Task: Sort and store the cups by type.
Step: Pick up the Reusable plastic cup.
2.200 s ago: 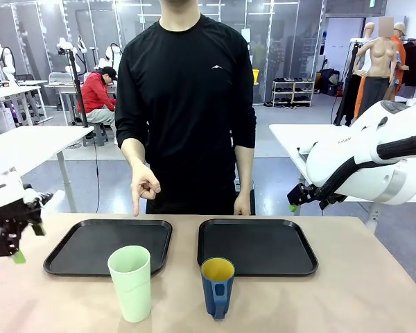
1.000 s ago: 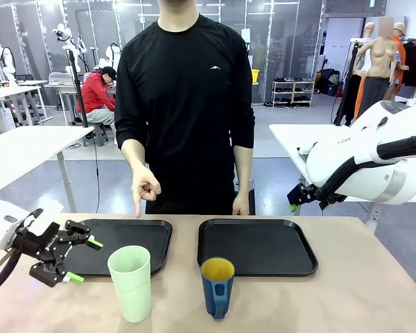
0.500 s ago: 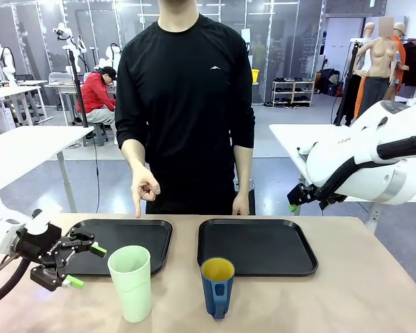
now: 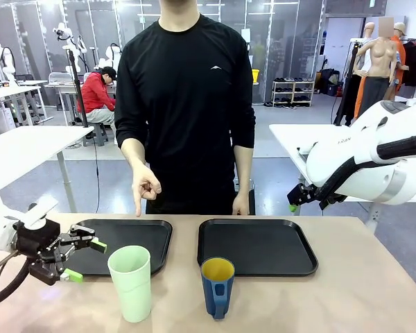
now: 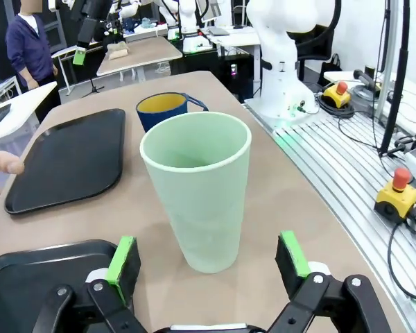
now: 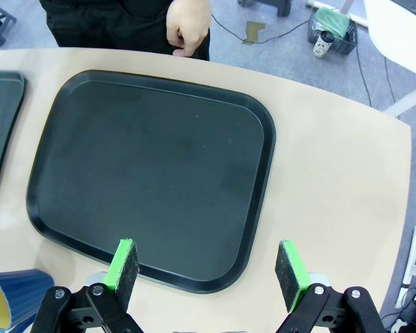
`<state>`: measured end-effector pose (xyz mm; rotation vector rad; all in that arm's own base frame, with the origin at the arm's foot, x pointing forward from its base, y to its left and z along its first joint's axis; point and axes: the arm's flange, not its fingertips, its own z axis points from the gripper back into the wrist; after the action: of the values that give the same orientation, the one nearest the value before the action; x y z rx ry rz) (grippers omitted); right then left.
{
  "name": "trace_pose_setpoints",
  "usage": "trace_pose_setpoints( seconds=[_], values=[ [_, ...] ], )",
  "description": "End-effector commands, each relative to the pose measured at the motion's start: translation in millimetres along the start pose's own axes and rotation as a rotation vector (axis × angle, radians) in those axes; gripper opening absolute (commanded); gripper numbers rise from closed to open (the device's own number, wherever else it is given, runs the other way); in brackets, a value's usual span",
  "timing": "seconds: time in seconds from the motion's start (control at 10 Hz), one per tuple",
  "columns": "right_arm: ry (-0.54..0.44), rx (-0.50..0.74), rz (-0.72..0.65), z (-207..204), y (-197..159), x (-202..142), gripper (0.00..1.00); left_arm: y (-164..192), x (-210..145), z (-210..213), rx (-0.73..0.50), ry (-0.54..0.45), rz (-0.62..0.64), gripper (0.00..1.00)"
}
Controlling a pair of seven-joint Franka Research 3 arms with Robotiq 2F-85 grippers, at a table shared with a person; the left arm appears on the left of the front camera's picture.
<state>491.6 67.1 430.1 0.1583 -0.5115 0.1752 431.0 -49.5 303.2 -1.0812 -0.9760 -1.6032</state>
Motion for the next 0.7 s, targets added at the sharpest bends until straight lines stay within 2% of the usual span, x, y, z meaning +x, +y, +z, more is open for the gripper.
trace_pose_setpoints(
  seconds=[0.0,0.4,0.6],
  values=[
    [-0.003,0.004,-0.003,1.4,-1.1,-0.3,1.0,1.1,5.9,-4.7,-0.003,0.03,-0.026,1.0],
    [-0.003,0.004,-0.003,1.4,-1.1,-0.3,1.0,1.6,3.2,-3.9,-0.007,0.007,-0.009,1.0],
    [-0.003,0.004,-0.003,1.4,-1.1,-0.3,1.0,7.2,-16.8,-2.7,-0.035,-0.034,-0.013,1.0]
  ],
)
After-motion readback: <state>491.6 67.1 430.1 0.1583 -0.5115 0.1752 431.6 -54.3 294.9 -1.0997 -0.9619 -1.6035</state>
